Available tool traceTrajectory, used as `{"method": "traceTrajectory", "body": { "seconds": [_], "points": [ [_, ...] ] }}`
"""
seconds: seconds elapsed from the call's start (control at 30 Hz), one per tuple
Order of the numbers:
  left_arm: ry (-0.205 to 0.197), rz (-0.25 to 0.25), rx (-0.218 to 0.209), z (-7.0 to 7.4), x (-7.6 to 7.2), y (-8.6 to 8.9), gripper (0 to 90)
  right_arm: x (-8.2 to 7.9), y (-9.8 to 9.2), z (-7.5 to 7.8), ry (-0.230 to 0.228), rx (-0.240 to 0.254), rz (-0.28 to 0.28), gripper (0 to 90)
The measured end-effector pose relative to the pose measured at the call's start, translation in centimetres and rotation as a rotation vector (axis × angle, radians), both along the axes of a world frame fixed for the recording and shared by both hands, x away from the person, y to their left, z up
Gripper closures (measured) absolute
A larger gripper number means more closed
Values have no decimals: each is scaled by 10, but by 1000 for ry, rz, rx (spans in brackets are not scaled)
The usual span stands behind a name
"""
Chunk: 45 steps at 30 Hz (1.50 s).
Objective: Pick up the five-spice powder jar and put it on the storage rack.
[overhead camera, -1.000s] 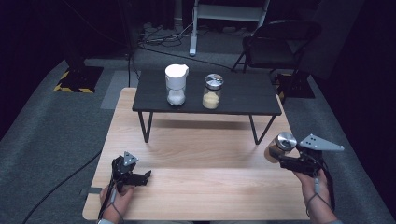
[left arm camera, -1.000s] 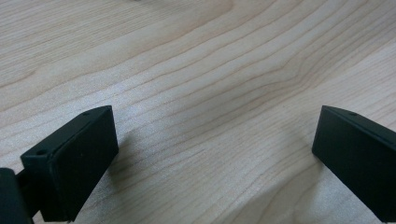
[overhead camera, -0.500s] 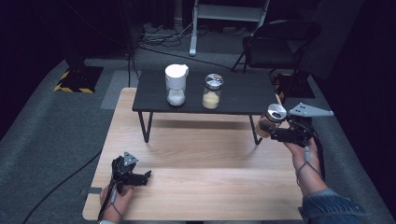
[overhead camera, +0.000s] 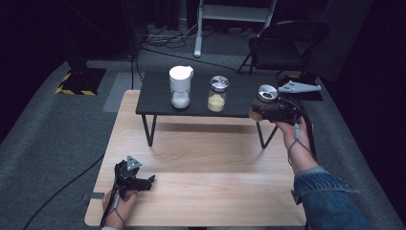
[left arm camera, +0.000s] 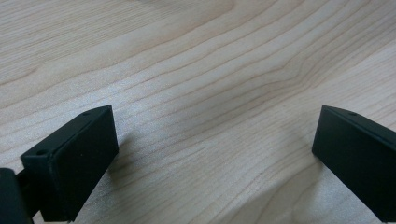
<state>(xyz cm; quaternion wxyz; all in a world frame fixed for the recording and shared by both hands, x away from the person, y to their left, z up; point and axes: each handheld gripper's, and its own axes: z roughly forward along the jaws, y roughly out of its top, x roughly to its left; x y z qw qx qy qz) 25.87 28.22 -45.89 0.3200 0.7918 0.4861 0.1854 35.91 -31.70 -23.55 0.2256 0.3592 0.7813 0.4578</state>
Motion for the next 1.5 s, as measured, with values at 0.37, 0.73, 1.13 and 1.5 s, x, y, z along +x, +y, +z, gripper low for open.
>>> {"method": "traceTrajectory", "body": {
  "seconds": [0.37,0.73,1.13,1.5],
  "points": [
    [0,0,0,0,0,0,3,30,29,-2,-1,-21,-7,296],
    [0,0,0,0,0,0,3,45,25,-15,29,22,-17,209],
    [0,0,0,0,0,0,2,11,6,-18,-27,17,-14,86],
    [0,0,0,0,0,0,3,-16,-11,-40,-29,1,-6,72]
  ]
}}
